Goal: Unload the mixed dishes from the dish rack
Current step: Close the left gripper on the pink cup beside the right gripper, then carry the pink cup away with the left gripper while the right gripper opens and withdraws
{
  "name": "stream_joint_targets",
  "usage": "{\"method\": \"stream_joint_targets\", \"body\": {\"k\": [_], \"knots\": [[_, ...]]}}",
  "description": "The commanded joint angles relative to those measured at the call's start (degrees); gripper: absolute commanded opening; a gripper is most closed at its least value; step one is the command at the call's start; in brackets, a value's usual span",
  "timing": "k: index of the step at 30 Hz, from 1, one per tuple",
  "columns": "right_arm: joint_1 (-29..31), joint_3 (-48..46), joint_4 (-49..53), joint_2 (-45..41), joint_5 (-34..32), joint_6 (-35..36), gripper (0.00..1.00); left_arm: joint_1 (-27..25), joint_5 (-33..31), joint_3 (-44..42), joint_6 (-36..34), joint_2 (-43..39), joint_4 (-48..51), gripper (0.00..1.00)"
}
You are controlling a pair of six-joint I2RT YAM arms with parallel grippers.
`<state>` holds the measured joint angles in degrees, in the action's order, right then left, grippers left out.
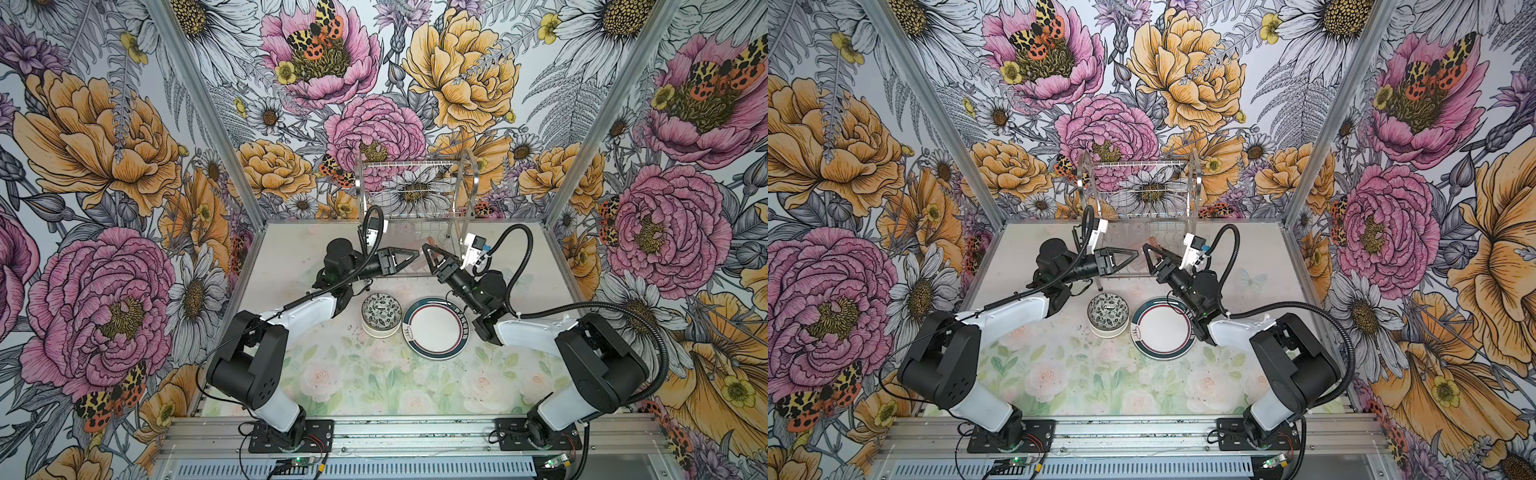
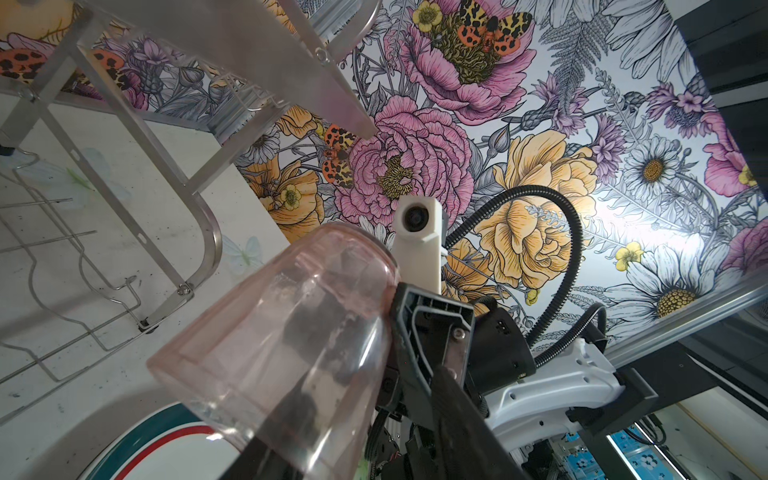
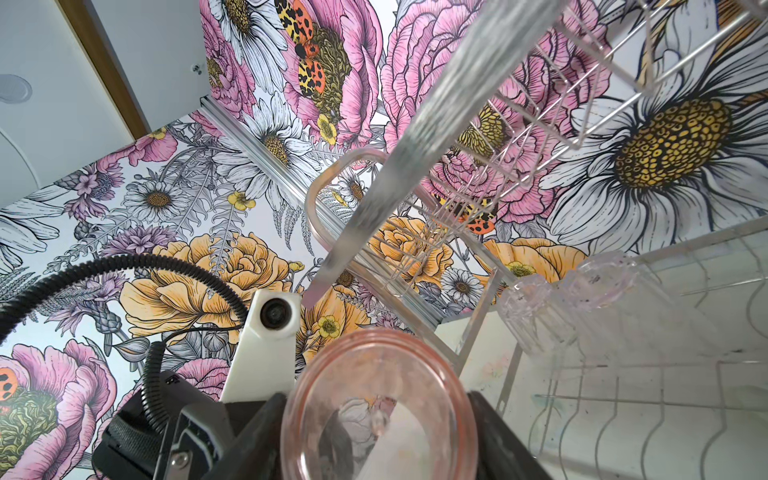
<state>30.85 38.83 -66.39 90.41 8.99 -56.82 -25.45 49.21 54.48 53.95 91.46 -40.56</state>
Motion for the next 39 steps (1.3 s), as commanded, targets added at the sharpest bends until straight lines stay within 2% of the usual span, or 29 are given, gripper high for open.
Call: {"method": "stream_joint_targets", "body": {"k": [1, 5, 11, 12, 13, 17, 19, 20, 23, 26, 29, 31, 33, 36, 39], "knots": [[0.5, 1.7, -3.8, 1.4, -1.0, -1.6, 0.00, -0.7, 1.9, 1.1, 1.2, 0.5, -5.0, 0.39], [0.5, 2.1, -4.0, 2.2, -0.3, -2.4, 0.00, -0.7, 2.2, 0.8, 3.2, 1.0, -7.8, 0.28], [0.5, 2.3, -4.3, 2.7, 0.4, -3.5, 0.00, -0.7, 2.4, 1.1, 3.4, 1.0, -7.8, 0.03], [0.5, 2.4, -4.3, 2.7, 0.3, -3.9, 0.04, -0.7, 2.4, 1.1, 3.3, 0.9, -7.8, 0.00], [0.5, 2.2, -4.3, 2.7, -0.1, -4.4, 0.12, -0.6, 2.3, 1.0, 3.3, 0.8, -7.7, 0.00], [0.5, 1.6, -4.3, 2.0, -1.8, -4.3, 0.61, -0.7, 2.2, 0.6, 2.7, -0.2, -6.8, 0.00], [0.5, 1.3, -4.3, 1.0, -3.0, -2.4, 0.95, -0.6, 1.8, 0.2, 1.3, -1.4, -4.6, 0.00], [0.4, 1.2, -4.2, 0.5, -3.6, -1.2, 1.00, -0.6, 1.5, 0.0, 0.4, -2.2, -3.2, 0.00], [0.3, 1.1, -1.5, -2.2, -4.4, 3.7, 1.00, -0.3, -1.1, -1.5, -4.3, -5.9, 3.5, 0.00], [0.3, 1.5, 4.6, -5.9, -3.2, 10.4, 1.00, -0.1, -9.0, -3.8, -13.5, -12.3, 15.0, 0.00], [0.4, 1.8, 12.5, -9.9, -1.4, 17.7, 1.00, -1.4, -20.8, -4.0, -25.5, -19.8, 30.5, 0.00], [0.6, 1.9, 17.5, -12.5, -1.2, 21.4, 1.00, -2.9, -31.2, -3.2, -32.3, -24.2, 39.9, 0.00], [0.8, 1.7, 22.0, -15.1, -1.1, 25.9, 1.00, -4.5, -41.6, -3.5, -36.4, -28.5, 45.6, 0.00], [1.4, 2.0, 28.4, -18.3, -0.5, 32.6, 1.00, -4.8, -51.5, -4.0, -40.0, -34.2, 51.2, 0.00], [2.3, 2.6, 34.6, -21.0, 0.4, 39.9, 1.00, -3.1, -58.8, -0.4, -42.3, -36.3, 60.1, 0.00]]}}
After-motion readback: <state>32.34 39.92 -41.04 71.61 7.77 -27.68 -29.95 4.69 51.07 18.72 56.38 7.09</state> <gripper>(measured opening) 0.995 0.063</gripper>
